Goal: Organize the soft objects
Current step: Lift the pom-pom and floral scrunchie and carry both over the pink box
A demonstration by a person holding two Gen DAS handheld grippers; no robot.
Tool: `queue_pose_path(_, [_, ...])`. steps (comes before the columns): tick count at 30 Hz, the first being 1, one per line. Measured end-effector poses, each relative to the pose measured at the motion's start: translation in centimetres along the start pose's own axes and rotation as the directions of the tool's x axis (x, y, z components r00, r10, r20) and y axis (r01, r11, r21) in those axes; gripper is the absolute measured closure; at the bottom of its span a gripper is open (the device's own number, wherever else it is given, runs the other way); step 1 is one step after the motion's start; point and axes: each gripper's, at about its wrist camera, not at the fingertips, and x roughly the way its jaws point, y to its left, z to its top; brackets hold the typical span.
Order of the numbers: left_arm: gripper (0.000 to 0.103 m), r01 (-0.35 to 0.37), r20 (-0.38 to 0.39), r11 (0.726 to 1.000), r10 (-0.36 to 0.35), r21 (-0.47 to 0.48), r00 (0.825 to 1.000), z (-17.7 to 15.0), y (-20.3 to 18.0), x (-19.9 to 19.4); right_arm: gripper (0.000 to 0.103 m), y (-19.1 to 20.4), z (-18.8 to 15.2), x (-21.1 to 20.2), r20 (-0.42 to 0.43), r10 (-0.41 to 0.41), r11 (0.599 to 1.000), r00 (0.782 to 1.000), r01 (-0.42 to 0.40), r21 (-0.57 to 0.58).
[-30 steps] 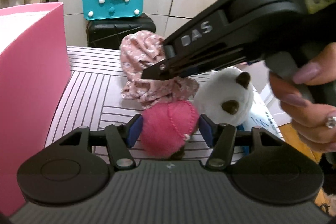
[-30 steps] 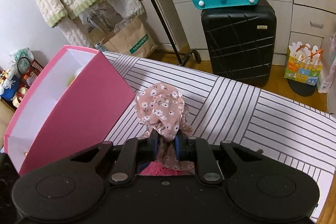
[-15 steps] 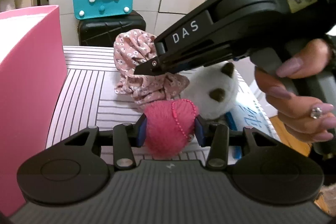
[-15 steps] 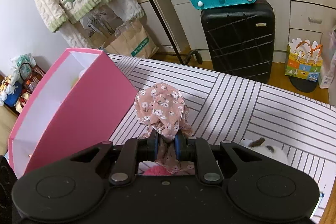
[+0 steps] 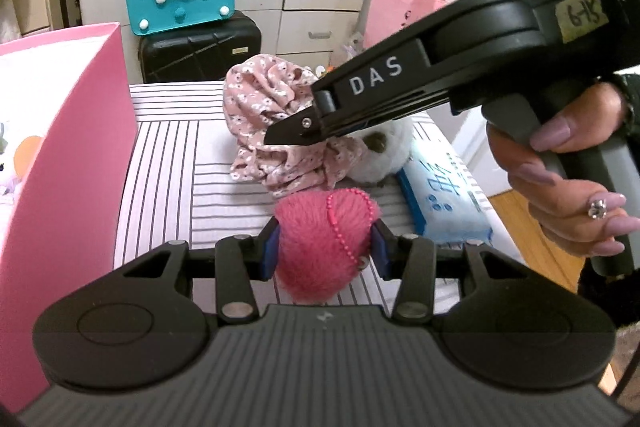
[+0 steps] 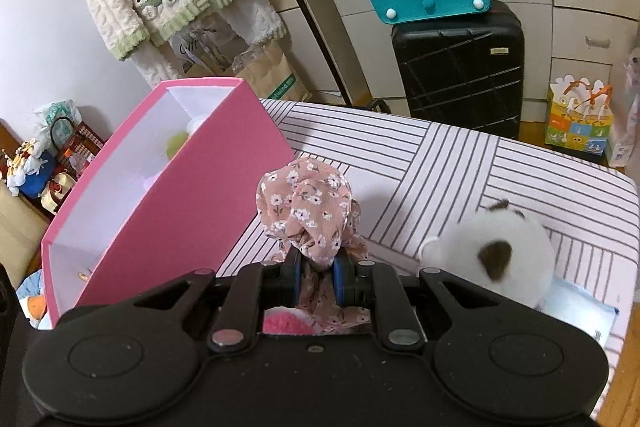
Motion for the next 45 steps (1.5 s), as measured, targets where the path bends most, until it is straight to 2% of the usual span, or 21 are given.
queue_pose_path(6, [0.059,0.079,-0.048,0.996,-0.077,0.035,0.996,-1.0,0.0,-2.7,0.084,1.0,-1.7,-1.5,-0.001,-0.012,1.000,1.000,0.012,-0.003])
queue_pose_path(10, [0.059,0.080,-0.040,0.994,-0.077,0.080,0.996,-2.0,-0.2,-4.7,0.084,1.9,-2.9,-2.2,-0.007,-0.021,1.000,1.000,0.021,-0.013])
queue_pose_path(16, [0.059,0.107,-0.087,0.986,-0.097,0.129,0.991,-2.9,0.3,-6.6,0.084,3.2,-4.7,-2.8,-0.026,-0.045,0.999,0.999,0.044,-0.024])
queue_pose_path(22, [0.059,0.102,-0.105,0.977,-0.083,0.190,0.991,-3.9,1.0,-8.4,0.083,4.7,-6.5,-4.0,-0.032,-0.068,0.996,0.997,0.066,-0.068])
queue_pose_path(26, [0.059,0.094,-0.119,0.977,-0.072,0.192,0.990,-4.4,1.5,-9.2,0.083,5.3,-7.6,-4.4,-0.052,-0.064,0.996,0.997,0.061,-0.066])
queue_pose_path(32, [0.059,0.125,-0.162,0.975,-0.096,0.181,0.982,-4.5,2.1,-10.3,0.083,6.7,-8.7,-5.2,-0.074,-0.085,0.991,0.994,0.077,-0.110])
queue_pose_path(36, [0.059,0.113,-0.166,0.973,-0.080,0.201,0.983,-4.6,2.0,-11.2,0.082,7.6,-9.3,-6.1,-0.084,-0.088,0.990,0.993,0.078,-0.121])
queue_pose_path(40, [0.059,0.140,-0.186,0.968,-0.102,0.207,0.977,-4.7,2.0,-12.4,0.082,9.1,-9.9,-7.0,-0.097,-0.093,0.987,0.991,0.079,-0.143])
queue_pose_path(45, [0.059,0.152,-0.212,0.967,-0.108,0.203,0.971,-5.2,2.4,-14.0,0.082,10.8,-10.5,-8.1,-0.099,-0.069,0.986,0.993,0.053,-0.161])
